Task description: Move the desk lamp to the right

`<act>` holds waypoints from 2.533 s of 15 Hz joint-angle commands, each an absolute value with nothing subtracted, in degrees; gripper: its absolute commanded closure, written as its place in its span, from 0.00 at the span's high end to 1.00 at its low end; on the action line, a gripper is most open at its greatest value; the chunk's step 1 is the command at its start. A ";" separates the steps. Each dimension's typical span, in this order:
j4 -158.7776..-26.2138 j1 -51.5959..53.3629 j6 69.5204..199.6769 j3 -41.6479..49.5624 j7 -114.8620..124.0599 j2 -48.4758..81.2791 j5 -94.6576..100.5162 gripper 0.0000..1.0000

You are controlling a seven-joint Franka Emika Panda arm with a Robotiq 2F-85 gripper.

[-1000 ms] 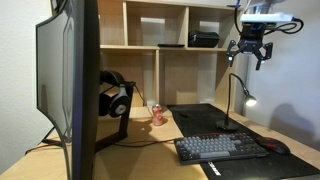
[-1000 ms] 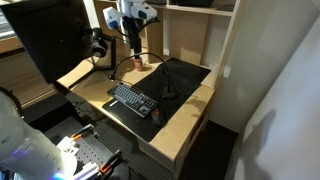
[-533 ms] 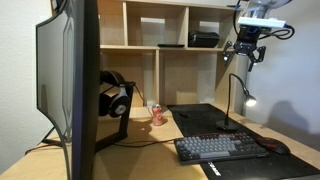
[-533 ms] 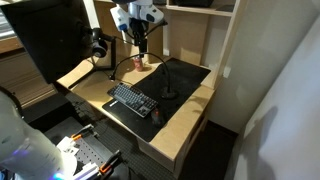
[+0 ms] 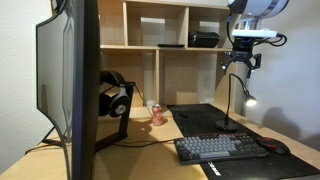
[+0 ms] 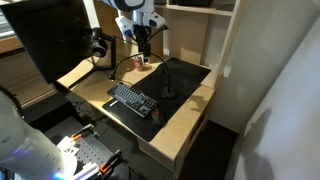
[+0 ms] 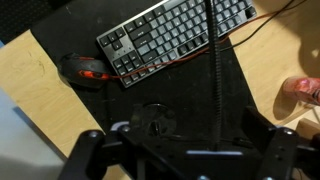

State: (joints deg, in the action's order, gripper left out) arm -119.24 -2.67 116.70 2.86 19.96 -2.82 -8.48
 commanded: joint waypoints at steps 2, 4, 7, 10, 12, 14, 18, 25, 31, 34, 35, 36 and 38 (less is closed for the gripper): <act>-117.79 -1.38 121.69 1.05 21.39 0.57 -6.04 1.00; -117.46 -1.25 120.66 1.14 23.44 2.38 -4.15 1.00; -117.69 -1.61 118.99 1.84 23.71 3.43 -3.71 0.74; -117.90 -1.77 119.31 2.52 22.84 4.01 -4.66 0.53; -117.53 -1.83 119.45 2.81 22.71 4.14 -4.79 0.38; -117.40 -1.80 119.50 2.84 22.22 3.89 -5.29 0.24; -117.06 -1.66 118.98 2.83 23.44 3.73 -4.50 0.00; -112.71 -2.34 115.57 4.07 28.76 4.72 -4.55 0.00; -107.87 -3.37 115.89 6.20 33.17 5.05 -4.01 0.00; -106.36 -3.91 116.06 6.86 32.23 4.93 -3.84 0.00; -105.73 -4.20 115.73 7.08 31.10 4.90 -4.20 0.00; -105.09 -4.63 115.71 7.44 29.94 4.84 -3.99 0.00; -103.14 -5.72 114.97 8.30 26.99 5.13 -3.83 0.00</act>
